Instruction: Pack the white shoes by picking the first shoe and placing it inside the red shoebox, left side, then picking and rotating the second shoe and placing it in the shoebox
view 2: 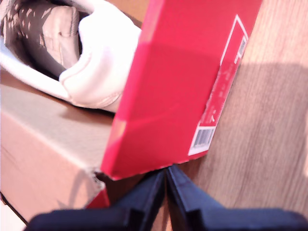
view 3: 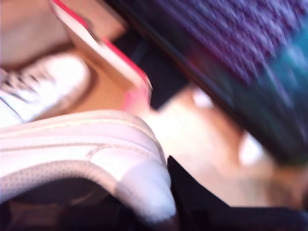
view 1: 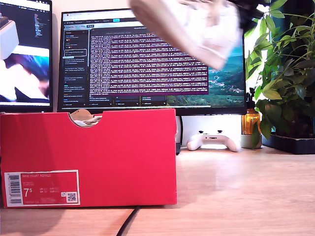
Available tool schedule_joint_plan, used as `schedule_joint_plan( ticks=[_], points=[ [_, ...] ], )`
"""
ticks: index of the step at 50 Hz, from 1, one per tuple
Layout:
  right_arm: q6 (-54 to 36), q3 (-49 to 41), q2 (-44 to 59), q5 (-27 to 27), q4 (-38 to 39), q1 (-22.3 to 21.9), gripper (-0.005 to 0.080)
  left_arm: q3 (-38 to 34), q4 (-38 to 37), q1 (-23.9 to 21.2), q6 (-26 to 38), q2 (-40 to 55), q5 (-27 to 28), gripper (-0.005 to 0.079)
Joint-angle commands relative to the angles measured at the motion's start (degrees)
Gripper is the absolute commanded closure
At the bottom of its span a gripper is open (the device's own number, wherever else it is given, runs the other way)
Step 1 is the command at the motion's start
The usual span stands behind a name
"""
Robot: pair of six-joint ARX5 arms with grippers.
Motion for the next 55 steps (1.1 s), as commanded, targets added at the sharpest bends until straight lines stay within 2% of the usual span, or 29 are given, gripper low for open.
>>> schedule_joint_plan(
  ticks=[1,14,27,42,55],
  points=[
    [-0.5,0.9,-2.2,-0.4,2.5,1.2,0.0763,0.5,0.4,-0.2,-0.3,0.2,0.3,0.0754],
    [-4.4,0.9,-0.8,2.0,11.1,6.2,0.0763,0.5,0.4,-0.2,-0.3,0.2,0.3,0.0754],
    [-10.6,0.9,1.6,10.3,20.1,11.1,0.0763,0.5,0.4,-0.2,-0.3,0.2,0.3,0.0754],
    [-16.2,0.9,6.2,16.6,25.4,13.3,0.0763,0.5,0.5,-0.2,-0.3,0.2,0.3,0.0754],
    [-19.4,0.9,10.4,17.6,26.6,14.0,0.0763,0.5,0.4,-0.2,-0.3,0.2,0.3,0.0754]
  ],
)
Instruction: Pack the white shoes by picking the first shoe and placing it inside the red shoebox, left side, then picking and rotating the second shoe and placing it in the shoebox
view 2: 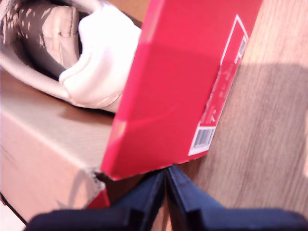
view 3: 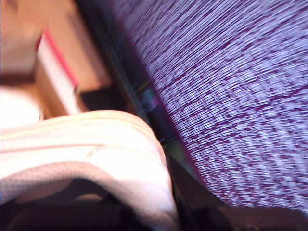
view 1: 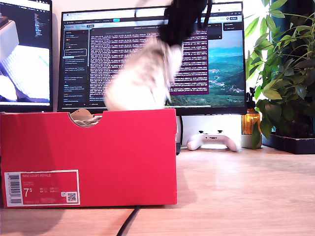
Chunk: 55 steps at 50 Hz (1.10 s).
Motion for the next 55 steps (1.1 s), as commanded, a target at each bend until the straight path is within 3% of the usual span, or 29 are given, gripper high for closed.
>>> schedule_joint_plan(
  ticks=[1,22,55],
  points=[
    [0.8,0.9,-0.7,-0.2,1.6,1.0,0.0763,0.5,0.4,-0.2,-0.3,0.2,0.2,0.0754],
    [0.8,0.9,3.7,-0.2,-3.1,1.7,0.0763,0.5,0.4,-0.2,-0.3,0.2,0.2,0.0754],
    [1.3,0.9,10.7,-2.2,-3.5,2.2,0.0763,0.5,0.5,-0.2,-0.3,0.2,0.2,0.0754]
  ],
)
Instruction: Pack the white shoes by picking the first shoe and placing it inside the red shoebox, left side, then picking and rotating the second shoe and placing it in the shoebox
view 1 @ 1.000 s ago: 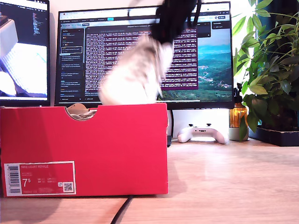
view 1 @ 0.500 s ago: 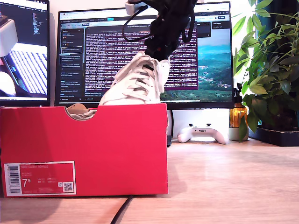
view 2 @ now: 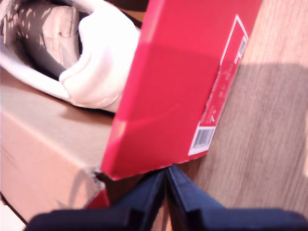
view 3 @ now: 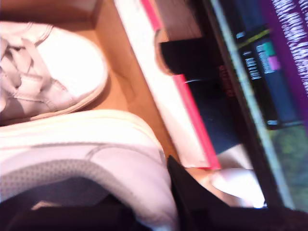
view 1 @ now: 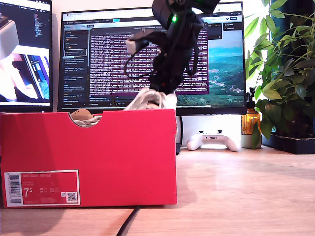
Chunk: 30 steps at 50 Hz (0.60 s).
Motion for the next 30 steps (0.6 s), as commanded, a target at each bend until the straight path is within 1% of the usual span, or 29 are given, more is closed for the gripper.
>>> schedule_joint_plan(
  ticks=[1,7,10,14,18,21,30],
  points=[
    [0.9,0.9,1.7,-0.7,0.9,0.7,0.0763,0.5,0.5,-0.2,-0.3,0.2,0.2,0.0754],
    [0.9,0.9,2.4,-1.2,1.3,0.7,0.0761,0.5,0.5,-0.2,-0.3,0.2,0.2,0.0754],
    [0.9,0.9,2.5,-1.2,1.3,0.7,0.0738,0.5,0.5,-0.2,-0.3,0.2,0.2,0.0754],
    [1.0,0.9,2.5,-1.9,1.4,0.7,0.0655,0.5,0.5,-0.2,-0.3,0.2,0.2,0.0754],
    [1.4,0.9,2.6,-2.1,1.9,0.7,0.0521,0.5,0.5,-0.2,-0.3,0.2,0.2,0.0754],
    [2.5,0.9,2.6,-2.0,3.0,0.9,0.0465,0.5,0.5,-0.2,-0.3,0.2,0.2,0.0754],
    [2.4,0.9,2.6,-0.9,4.4,1.0,0.0461,0.5,0.5,-0.2,-0.3,0.2,0.2,0.0754]
  ],
)
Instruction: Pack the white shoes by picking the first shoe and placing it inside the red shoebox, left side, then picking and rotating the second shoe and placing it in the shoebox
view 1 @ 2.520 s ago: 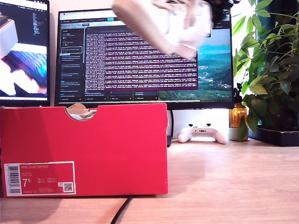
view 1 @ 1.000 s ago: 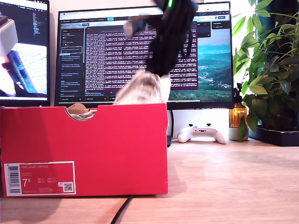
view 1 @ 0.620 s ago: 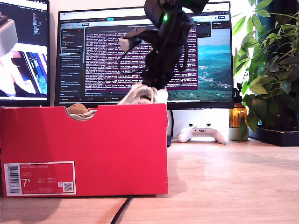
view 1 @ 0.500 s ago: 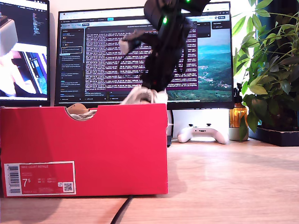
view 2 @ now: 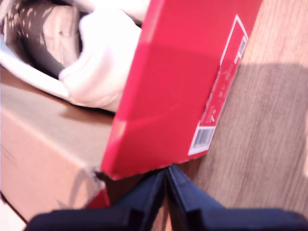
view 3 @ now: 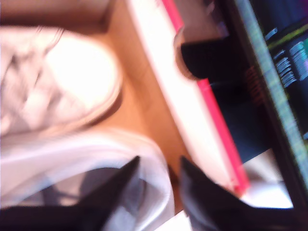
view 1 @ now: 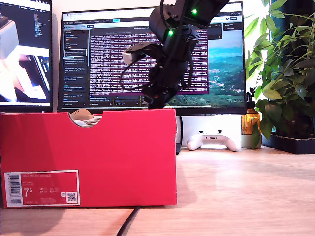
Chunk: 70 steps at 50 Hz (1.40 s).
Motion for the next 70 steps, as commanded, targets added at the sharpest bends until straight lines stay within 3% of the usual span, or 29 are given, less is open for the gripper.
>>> schedule_joint_plan(
  ticks=[1,11,14,18,39,52,55,70],
  points=[
    [0.0,0.8,0.3,0.6,0.4,0.6,0.0461,0.5,0.4,-0.2,-0.3,0.2,0.2,0.0754],
    [0.1,1.5,-0.8,5.9,-0.2,1.0,0.0499,0.5,0.4,-0.2,-0.3,0.2,0.2,0.0754],
    [0.1,2.2,-1.3,8.3,-1.2,1.5,0.0591,0.5,0.4,-0.2,-0.3,0.2,0.1,0.0754],
    [0.2,3.8,-2.2,10.9,-4.0,2.1,0.0776,0.5,0.5,-0.2,-0.3,0.2,0.1,0.0754],
    [20.0,15.4,-4.7,11.8,-16.4,5.1,0.0762,0.5,0.4,-0.2,-0.3,0.2,0.2,0.0754],
    [25.0,16.8,-4.7,11.6,-25.2,6.2,0.0762,0.5,0.5,-0.2,-0.3,0.2,0.2,0.0754],
    [29.7,16.8,-4.7,9.4,-29.4,4.7,0.0762,0.5,0.5,-0.2,-0.3,0.2,0.2,0.0754],
    [31.6,16.8,-4.7,5.5,-33.6,0.6,0.0762,0.6,-0.7,-0.1,-0.3,0.1,-0.5,0.0754]
  ],
)
